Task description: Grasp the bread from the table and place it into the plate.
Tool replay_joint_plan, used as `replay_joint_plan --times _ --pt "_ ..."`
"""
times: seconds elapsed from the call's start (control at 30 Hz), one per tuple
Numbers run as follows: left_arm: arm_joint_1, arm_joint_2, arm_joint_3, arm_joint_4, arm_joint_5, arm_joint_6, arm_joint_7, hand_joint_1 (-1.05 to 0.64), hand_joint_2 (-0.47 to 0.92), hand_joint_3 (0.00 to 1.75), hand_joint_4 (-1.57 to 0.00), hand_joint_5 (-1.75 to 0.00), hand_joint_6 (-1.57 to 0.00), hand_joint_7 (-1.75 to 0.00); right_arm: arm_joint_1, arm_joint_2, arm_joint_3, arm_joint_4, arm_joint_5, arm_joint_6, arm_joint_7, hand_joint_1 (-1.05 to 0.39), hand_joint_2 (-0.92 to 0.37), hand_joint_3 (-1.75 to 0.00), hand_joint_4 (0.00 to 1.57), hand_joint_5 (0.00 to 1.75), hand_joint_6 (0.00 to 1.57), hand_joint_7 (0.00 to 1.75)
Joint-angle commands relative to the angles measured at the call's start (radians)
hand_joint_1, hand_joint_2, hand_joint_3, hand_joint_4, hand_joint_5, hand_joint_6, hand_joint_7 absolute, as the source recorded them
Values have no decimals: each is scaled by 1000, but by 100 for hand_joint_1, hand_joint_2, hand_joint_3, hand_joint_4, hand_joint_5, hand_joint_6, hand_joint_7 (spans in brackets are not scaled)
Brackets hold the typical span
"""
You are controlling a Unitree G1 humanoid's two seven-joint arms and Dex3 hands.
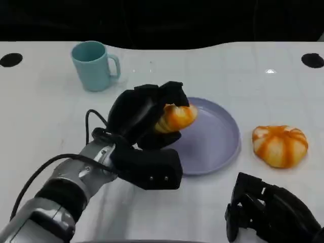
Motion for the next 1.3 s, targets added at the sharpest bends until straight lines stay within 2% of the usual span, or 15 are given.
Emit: replay_joint_plan --times 0.03,0.07,0.1,0.13,0.17,0.2,0.27,0.33,0.47,0.57,0.83,1.0,1.13,1.23,1.3 --pt "-64 -12 -25 43 13 31 -25 -27 43 110 -91 -175 -68 -168 -1 -2 4 -15 -2 -9 -2 -54 -92 -44 60 175 41 167" --pt "-69 -13 -28 47 12 38 -37 -27 50 101 -85 -175 -73 -142 0 -2 5 -17 0 -8 -1 -54 -92 -44 60 175 41 167" --pt "-74 -15 -27 50 3 42 -70 -27 53 96 -83 -175 -76 -131 1 0 5 -16 3 -12 6 -53 -92 -44 60 175 41 167" --pt "-81 -13 -29 51 -4 42 -109 -27 59 84 -78 -165 -78 -107 2 0 6 -17 3 -16 8 -53 -92 -45 60 175 41 166" --pt "-87 -10 -32 50 -7 43 -145 -27 69 64 -73 -145 -78 -69 3 1 7 -17 2 -17 9 -53 -92 -45 60 175 41 166" --pt "-95 -4 -40 47 -5 45 -185 -29 77 50 -71 -133 -79 -48 3 0 9 -18 0 -17 9 -53 -92 -46 60 175 41 166" --pt "-102 6 -52 37 4 53 -234 -33 89 34 -58 -100 -68 -16 5 -1 11 -19 -1 -14 8 -53 -92 -46 60 175 41 167" --pt "-101 15 -61 21 8 58 -272 -36 91 33 -49 -84 -59 -6 8 -2 13 -27 2 -1 5 -54 -92 -46 60 175 41 167" --pt "-92 18 -75 -2 10 80 -323 -47 92 34 -38 -55 -44 0 17 -7 12 -41 2 -8 5 -55 -92 -45 61 175 42 167" --pt "-84 23 -90 -23 14 101 -372 -58 92 40 -28 -44 -36 0 20 -10 6 -48 11 3 7 -55 -92 -43 61 175 42 167" --pt "-35 70 -104 -139 19 126 -463 -87 92 58 -8 -32 -23 0 27 -13 0 -56 29 7 23 -54 -92 -44 59 175 40 165" --pt "-3 105 -91 -216 11 136 -491 -88 92 59 -7 -32 -23 0 29 -13 1 -60 29 9 19 -55 -92 -41 59 175 41 164" --pt "87 137 25 -269 -186 27 -567 -82 92 53 -14 -37 -28 -3 34 -9 2 -69 30 10 13 -54 -92 -41 58 175 41 163" --pt "164 116 114 -263 -352 -62 -613 -75 92 45 -35 -50 -44 -9 37 -7 1 -77 37 22 11 -54 -92 -41 58 175 43 161" --pt "204 95 160 -253 -452 -104 -657 -69 92 38 -43 -73 -59 -12 39 -7 0 -83 40 29 10 -53 -92 -41 58 175 43 161"
